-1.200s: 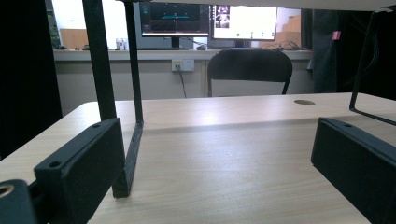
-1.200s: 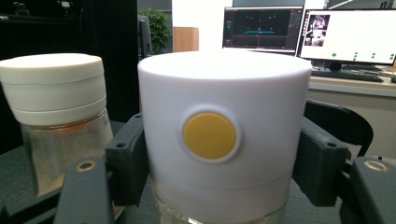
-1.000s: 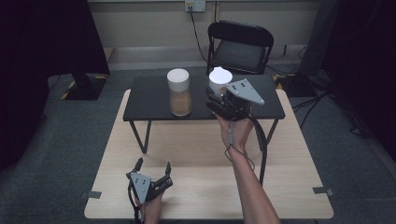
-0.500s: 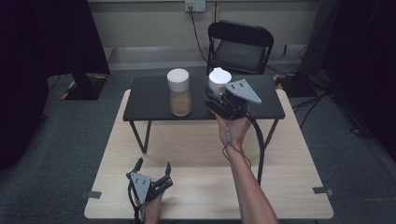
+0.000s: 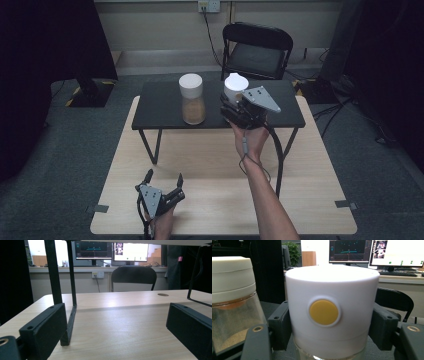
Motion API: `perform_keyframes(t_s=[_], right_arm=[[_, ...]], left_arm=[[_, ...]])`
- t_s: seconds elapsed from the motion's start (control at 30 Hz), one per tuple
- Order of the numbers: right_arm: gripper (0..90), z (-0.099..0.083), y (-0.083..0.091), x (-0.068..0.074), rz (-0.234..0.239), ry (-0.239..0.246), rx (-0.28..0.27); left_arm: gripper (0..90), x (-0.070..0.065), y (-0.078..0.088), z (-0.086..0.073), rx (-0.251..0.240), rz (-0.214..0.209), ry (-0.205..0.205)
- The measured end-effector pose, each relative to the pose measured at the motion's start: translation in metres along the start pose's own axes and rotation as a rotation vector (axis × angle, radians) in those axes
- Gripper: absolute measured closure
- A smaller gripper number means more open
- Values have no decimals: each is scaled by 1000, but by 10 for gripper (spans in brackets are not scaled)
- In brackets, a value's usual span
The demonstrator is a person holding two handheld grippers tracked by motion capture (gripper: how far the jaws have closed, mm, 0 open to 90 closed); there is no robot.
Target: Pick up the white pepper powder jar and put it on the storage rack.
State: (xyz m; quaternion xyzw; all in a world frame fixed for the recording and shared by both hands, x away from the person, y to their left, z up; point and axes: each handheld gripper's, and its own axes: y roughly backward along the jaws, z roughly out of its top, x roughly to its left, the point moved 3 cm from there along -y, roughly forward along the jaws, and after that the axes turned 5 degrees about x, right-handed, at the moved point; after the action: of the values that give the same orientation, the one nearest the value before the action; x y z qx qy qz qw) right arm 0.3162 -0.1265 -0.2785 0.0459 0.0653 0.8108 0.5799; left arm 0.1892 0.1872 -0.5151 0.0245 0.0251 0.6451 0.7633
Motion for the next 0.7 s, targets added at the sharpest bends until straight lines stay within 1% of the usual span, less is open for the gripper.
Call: perform_keyframes(t_s=[0.13,0.2,0.37,0.5,0.57,0.63,0.7], right_arm=[[302,0,0,1,-4,-2,-2],[303,-1,0,1,-8,8,-6],[301,0,0,-1,2,0,-3],[298,0,0,0,1,1,-2],[259,-1,0,2,-9,8,-13],[246,-2,1,1,0,4,-32],[195,0,2,2,2,9,-35]], left_arm=[[29,0,0,0,0,0,0],[29,0,0,0,0,0,0],[29,0,0,0,0,0,0],[29,0,0,0,0,0,0],[29,0,0,0,0,0,0],[29,0,0,0,0,0,0],[29,0,0,0,0,0,0]])
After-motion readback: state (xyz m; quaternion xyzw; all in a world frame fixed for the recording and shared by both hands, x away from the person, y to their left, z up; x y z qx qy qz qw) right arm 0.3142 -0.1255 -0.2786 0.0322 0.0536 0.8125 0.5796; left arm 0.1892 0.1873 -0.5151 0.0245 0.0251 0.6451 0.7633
